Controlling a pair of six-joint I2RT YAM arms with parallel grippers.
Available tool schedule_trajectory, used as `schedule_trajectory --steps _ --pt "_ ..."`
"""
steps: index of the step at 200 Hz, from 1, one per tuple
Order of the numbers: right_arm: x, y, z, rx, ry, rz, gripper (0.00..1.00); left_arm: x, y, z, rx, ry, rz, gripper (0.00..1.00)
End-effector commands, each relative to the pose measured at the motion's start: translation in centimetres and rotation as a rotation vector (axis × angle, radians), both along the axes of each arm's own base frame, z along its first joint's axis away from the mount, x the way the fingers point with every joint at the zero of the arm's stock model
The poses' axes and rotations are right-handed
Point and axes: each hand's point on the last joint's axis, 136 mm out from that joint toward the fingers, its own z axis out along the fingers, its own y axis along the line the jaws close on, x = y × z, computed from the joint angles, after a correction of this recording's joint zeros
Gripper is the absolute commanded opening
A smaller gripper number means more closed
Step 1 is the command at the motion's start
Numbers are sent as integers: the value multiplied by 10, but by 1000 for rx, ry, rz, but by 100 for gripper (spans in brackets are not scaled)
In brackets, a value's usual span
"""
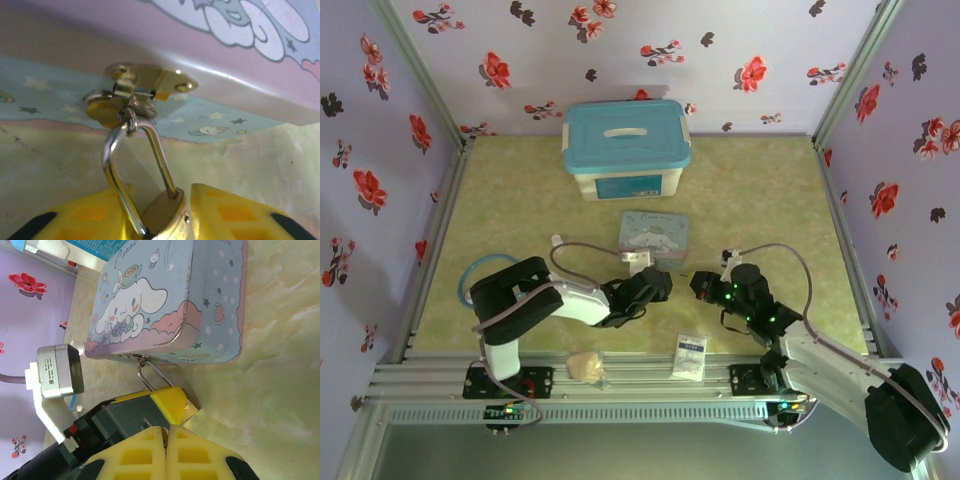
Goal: Unlock a padlock with a key
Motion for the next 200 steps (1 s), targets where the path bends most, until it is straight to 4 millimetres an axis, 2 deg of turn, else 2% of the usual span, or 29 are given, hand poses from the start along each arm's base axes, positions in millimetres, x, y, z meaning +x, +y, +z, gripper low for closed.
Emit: schedule_trajectory --steps 1,23,60,90,114,138,165,200 --pt "0 -4 -3 2 1 -29 0 -6 9 -43 84 77 -24 26" --pt "-2 -6 -4 1 3 -33 0 -7 2 -40 72 75 -53 19" --pt "-7 -8 -8 3 30 -32 0 -12 -9 -32 -2 107 -77 19" --pt "-13 -5 -17 49 124 -45 0 -15 -14 -11 -134 129 -52 16" --pt "-16 -5 -27 136 224 -104 0 -13 -25 10 -265 146 -36 9" --pt "-18 -8 -33 113 252 -135 0 -10 -31 24 -385 160 -8 0" --pt "-18 -13 -35 101 261 -169 0 -5 -31 41 -521 159 41 0" --pt "-15 -14 -45 238 325 -261 0 6 -24 57 -647 134 130 0"
